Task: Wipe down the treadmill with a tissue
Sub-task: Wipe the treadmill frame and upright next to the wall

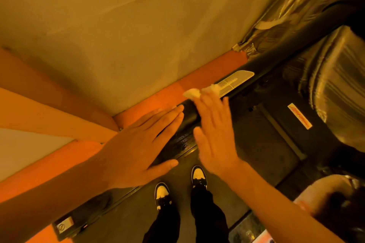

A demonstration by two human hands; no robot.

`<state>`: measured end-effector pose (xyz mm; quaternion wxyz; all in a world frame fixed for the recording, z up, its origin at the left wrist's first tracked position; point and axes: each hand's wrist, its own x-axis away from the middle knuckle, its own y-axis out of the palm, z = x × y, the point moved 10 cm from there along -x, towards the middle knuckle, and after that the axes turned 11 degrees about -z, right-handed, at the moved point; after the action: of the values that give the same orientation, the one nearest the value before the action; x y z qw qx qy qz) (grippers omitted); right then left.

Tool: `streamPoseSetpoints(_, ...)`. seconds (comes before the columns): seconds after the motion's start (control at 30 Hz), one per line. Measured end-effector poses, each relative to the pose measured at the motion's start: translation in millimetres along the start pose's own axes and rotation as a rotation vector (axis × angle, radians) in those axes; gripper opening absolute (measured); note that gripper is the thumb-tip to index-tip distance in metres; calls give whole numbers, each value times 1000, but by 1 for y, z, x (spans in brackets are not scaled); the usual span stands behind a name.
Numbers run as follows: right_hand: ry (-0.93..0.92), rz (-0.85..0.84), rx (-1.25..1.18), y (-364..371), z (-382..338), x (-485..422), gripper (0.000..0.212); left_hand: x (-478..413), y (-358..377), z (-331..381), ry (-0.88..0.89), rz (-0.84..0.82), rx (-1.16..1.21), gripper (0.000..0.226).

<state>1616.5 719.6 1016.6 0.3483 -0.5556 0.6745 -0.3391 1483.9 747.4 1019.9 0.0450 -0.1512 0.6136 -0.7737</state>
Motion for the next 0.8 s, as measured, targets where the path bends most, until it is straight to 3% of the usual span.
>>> streamPoseSetpoints(0.07, -104, -68, -15, 24, -28, 14, 68, 1, -1, -1, -7, 8, 16, 81)
streamPoseSetpoints(0.17, -181, -80, 168, 13, -3, 6, 65, 2, -6, -1, 0, 10, 25, 77)
streamPoseSetpoints(0.3, 145, 119, 191, -50, 87, -26, 66, 0, -7, 1, 8, -13, 3, 79)
streamPoseSetpoints(0.37, 234, 153, 155, -51, 84, -29, 61, -1, -5, 1, 8, -23, -1, 80)
streamPoseSetpoints(0.5, -42, -93, 104, 3, -11, 5, 66, 0, -3, 0, -3, -15, -4, 81)
streamPoseSetpoints(0.57, -95, -180, 208, -7, -2, 2, 70, 0, -6, -2, 5, 18, 12, 79)
streamPoseSetpoints(0.7, 144, -157, 375, -71, 85, -40, 77, 1, -3, -3, 8, 20, 56, 78)
streamPoseSetpoints(0.8, 235, -149, 294, -63, 72, -48, 77, -1, -2, -3, -3, 34, 24, 77)
